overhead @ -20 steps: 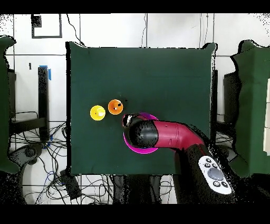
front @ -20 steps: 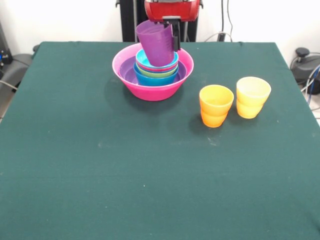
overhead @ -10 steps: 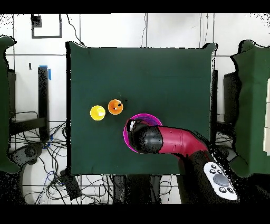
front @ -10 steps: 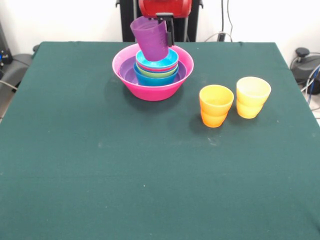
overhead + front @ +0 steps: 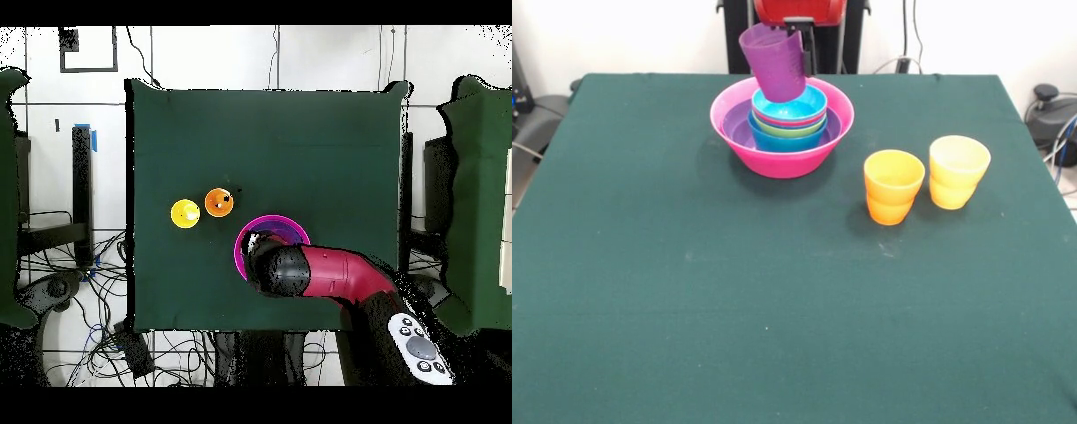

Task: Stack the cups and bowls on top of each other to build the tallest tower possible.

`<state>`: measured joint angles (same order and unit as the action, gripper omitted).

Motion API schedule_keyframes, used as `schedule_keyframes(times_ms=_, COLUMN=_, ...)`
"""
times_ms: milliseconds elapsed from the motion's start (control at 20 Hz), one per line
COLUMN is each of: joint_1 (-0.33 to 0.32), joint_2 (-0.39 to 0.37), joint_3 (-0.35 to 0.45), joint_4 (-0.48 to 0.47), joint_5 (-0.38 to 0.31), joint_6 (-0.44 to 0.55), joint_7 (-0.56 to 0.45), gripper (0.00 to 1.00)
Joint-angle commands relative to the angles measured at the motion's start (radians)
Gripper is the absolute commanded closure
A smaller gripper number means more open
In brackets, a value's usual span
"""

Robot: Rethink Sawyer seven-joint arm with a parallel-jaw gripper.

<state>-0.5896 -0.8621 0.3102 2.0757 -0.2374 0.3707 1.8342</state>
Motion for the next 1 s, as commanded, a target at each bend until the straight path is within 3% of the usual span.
schedule_keyframes(times_ms=50, joint_1=-0.012, joint_2=0.025, joint_3=0.012, joint_4=0.063, joint_5=-0.1, joint_6=-0.084, joint_7=0.026, gripper=1.0)
schedule_keyframes(times_ms=1000, joint_1=0.076, joint_2=0.164, joint_3=-0.072, joint_4=-0.013, joint_5=-0.162, joint_6=-0.196, joint_7=0.09, gripper=1.0)
